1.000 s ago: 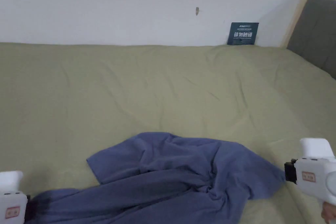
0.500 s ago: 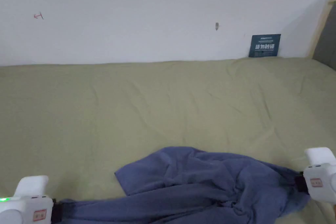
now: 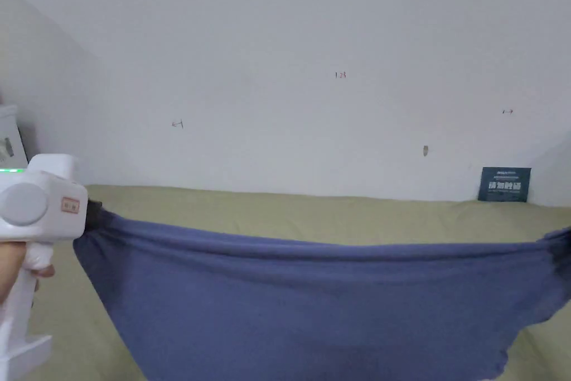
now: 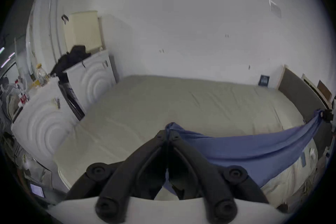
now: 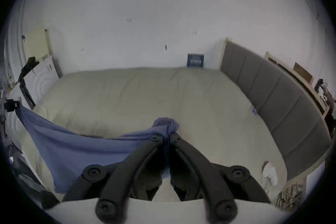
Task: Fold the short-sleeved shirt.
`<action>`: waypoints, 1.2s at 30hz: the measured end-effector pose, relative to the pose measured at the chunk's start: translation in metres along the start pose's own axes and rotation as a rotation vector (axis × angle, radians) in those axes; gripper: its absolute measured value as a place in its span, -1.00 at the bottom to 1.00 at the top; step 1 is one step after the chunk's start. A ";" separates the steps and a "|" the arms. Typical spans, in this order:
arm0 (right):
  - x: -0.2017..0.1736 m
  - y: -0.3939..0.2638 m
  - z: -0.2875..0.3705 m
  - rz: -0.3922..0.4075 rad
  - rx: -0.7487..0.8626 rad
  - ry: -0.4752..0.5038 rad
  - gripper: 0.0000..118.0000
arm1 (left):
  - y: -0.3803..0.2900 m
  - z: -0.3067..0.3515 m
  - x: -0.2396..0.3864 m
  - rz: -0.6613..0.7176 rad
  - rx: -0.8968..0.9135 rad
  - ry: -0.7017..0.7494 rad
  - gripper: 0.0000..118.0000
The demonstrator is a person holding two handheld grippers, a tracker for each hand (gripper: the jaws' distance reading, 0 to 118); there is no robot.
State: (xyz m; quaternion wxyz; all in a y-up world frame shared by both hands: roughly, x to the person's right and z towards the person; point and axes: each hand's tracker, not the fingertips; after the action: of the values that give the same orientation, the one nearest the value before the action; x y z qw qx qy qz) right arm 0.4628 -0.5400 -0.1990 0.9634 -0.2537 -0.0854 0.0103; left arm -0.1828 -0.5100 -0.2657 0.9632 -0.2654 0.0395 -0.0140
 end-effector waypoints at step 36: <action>0.003 -0.154 -0.074 -0.057 -0.193 -0.046 -0.91 | -0.156 -0.095 0.035 -0.074 -0.188 0.011 -1.00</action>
State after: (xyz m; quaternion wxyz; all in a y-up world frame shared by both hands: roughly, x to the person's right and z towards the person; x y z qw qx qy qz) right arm 0.4744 -0.7102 -0.1868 0.9322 -0.3425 -0.1153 -0.0193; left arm -0.1571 -0.6938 -0.2692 0.9327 -0.3556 0.0361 -0.0472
